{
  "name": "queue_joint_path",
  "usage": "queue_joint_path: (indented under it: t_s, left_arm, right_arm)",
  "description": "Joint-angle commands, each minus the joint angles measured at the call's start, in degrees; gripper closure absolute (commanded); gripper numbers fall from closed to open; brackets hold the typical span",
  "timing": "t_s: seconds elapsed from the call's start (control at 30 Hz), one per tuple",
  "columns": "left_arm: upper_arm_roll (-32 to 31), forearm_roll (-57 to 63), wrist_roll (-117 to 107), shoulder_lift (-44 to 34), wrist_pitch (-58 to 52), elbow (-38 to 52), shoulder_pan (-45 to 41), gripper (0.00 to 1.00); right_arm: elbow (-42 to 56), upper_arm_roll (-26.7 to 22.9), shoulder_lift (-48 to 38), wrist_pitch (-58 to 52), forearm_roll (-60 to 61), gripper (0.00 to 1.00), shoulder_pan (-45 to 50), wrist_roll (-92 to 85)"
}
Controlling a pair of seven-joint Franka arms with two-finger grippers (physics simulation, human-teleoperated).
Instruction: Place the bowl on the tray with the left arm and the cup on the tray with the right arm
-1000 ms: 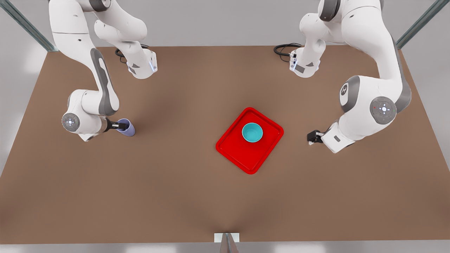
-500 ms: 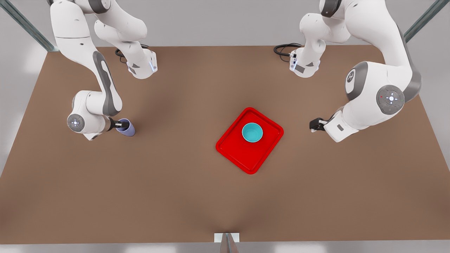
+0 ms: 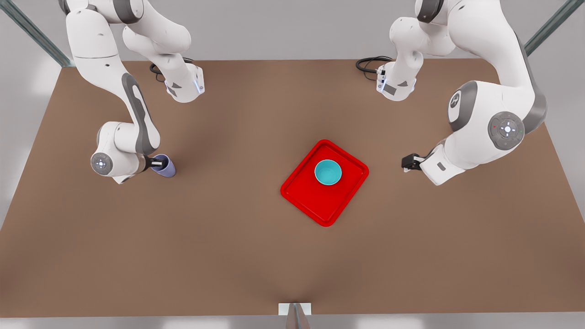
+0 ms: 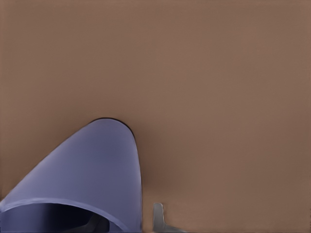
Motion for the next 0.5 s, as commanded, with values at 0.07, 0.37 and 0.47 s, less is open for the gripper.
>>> queue_joint_path:
  t_s: [0.07, 0.37, 0.47]
  left_arm:
    - [0.00, -0.03, 0.00, -0.01, 0.00, -0.05, -0.01, 0.00]
    - [0.00, -0.03, 0.09, -0.01, 0.00, 0.03, -0.01, 0.00]
    - [0.00, -0.03, 0.09, -0.01, 0.00, 0.03, -0.01, 0.00]
  right_arm:
    - [0.54, 0.09, -0.50, -0.62, 0.09, 0.72, -0.05, -0.09]
    - [0.18, 0.00, 0.03, 0.00, 0.09, 0.79, -0.14, -0.62]
    - [0.53, 0.00, 0.03, -0.26, 0.18, 0.79, -0.14, -0.70]
